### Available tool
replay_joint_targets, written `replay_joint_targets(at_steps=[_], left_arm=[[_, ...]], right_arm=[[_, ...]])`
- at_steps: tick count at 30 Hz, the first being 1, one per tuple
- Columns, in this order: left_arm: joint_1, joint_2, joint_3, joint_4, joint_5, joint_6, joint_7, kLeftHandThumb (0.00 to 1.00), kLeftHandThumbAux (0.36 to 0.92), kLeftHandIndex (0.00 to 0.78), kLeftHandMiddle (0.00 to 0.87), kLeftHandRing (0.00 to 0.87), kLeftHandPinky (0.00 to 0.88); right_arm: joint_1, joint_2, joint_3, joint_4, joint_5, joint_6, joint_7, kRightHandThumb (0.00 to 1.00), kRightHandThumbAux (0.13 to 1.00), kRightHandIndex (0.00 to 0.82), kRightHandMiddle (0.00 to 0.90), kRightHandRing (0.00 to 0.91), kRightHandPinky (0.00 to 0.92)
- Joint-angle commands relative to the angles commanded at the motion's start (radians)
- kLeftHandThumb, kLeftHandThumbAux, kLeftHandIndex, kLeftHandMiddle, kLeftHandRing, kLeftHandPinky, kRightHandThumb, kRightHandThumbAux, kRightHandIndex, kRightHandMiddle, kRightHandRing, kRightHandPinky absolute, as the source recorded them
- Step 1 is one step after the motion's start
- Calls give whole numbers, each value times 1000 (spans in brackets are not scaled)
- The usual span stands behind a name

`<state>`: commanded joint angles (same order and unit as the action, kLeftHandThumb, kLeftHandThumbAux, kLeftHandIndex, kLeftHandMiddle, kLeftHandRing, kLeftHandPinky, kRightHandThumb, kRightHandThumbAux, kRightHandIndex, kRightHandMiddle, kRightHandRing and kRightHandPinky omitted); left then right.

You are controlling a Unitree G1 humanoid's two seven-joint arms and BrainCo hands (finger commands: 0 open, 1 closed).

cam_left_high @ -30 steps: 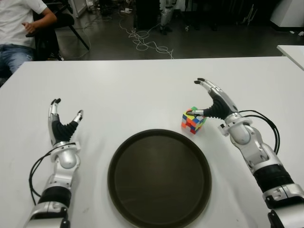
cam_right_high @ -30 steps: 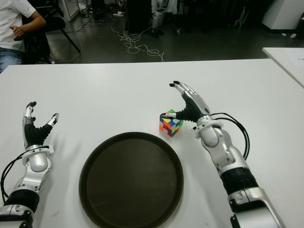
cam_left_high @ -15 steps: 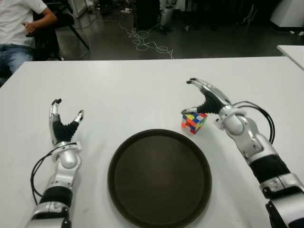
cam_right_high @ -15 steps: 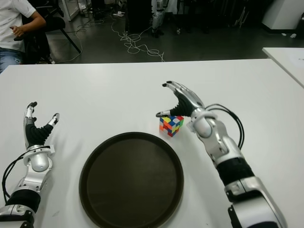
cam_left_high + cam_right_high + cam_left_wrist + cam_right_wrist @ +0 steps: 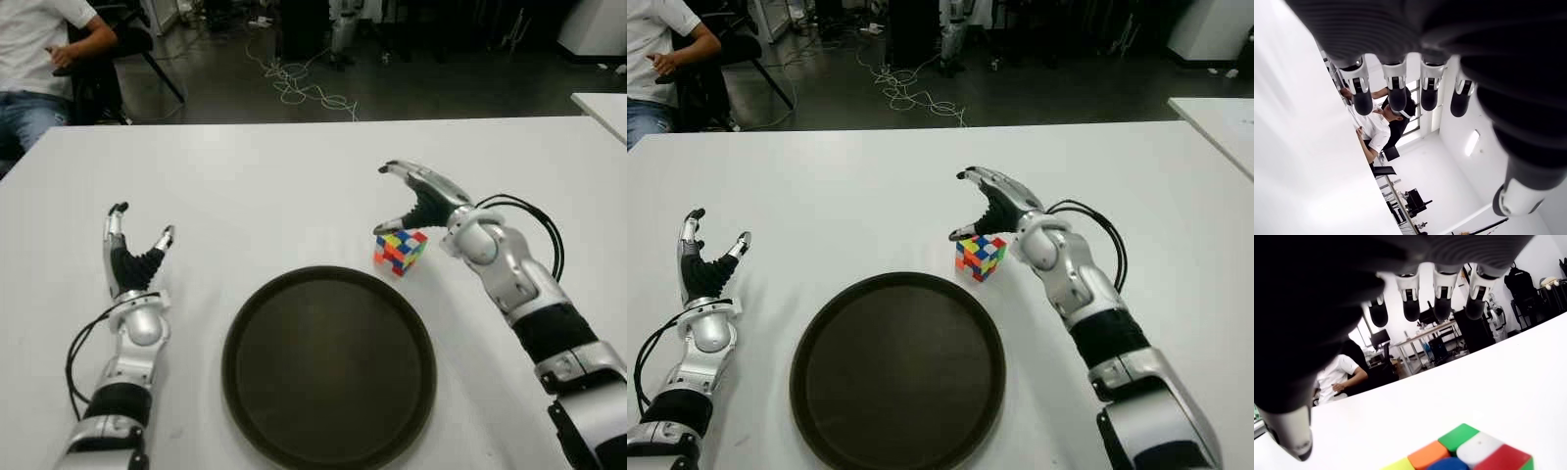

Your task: Pick up the Rubik's Cube and put it in the plate

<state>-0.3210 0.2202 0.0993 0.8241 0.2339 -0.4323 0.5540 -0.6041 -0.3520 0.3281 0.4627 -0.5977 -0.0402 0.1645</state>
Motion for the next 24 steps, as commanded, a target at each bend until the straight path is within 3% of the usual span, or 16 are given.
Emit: replay_joint_targets(at_steps=[11,24], left_arm=[[-1,2,0,-1,10,25,5,0,679,0,0,0,20],[-4,7,-2,4,17,22,12,0,680,3,0,0,5]], right_arm=[[-22,1,19,32,-11,1,-7,0,650,0,0,0,0],[-7,-6,25,21,-12,8,-1,0,665,0,0,0,15]])
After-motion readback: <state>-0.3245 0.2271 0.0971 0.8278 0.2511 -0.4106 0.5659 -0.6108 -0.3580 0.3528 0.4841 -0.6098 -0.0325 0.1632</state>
